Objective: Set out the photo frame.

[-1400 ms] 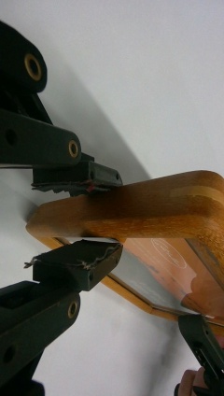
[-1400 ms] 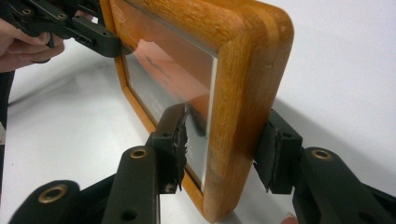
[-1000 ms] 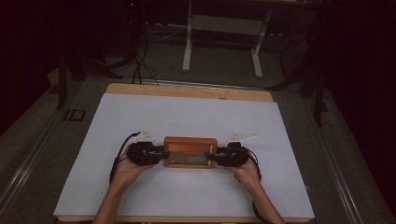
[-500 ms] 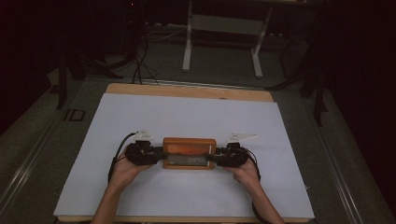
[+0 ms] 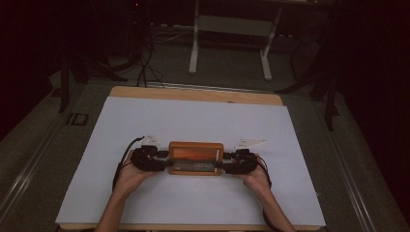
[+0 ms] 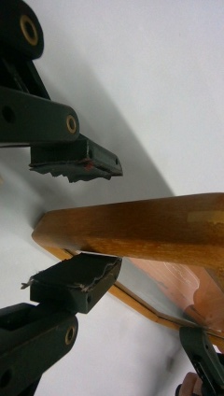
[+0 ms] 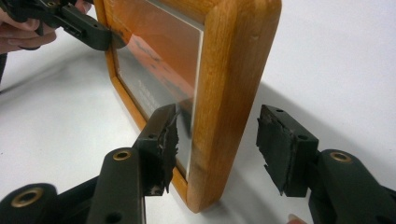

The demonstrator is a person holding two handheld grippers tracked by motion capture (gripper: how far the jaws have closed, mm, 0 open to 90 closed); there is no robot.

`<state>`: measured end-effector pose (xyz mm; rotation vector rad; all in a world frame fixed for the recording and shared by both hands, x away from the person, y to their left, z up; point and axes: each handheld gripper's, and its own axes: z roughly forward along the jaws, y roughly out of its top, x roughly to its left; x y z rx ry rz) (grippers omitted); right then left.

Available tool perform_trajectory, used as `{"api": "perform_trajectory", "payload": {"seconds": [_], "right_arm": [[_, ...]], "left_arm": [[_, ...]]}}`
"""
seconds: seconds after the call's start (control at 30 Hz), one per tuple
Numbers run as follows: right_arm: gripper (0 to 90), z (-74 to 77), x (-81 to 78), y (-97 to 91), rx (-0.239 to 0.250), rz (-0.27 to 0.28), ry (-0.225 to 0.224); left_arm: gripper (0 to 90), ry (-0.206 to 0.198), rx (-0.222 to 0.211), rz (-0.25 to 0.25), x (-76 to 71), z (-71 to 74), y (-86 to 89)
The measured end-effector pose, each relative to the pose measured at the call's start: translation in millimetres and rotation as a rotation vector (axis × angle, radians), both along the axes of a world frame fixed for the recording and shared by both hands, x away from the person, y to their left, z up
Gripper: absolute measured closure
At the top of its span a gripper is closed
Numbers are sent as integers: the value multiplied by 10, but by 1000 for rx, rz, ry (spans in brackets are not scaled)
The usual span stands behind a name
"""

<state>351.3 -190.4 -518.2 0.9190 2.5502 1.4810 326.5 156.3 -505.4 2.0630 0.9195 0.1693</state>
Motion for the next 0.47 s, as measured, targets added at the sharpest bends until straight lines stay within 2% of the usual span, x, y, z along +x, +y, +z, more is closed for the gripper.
{"api": "perform_trajectory", "payload": {"seconds": [0.13, 0.33, 0.47], "right_arm": [[450, 30, -15, -28, 5, 11, -9], [403, 93, -44, -166, 8, 35, -32], [382, 119, -54, -290, -4, 39, -46]], "left_arm": [[493, 1, -6, -1, -2, 9, 10], [457, -3, -67, -27, -30, 68, 115], [439, -22, -87, -44, -59, 119, 231]]}}
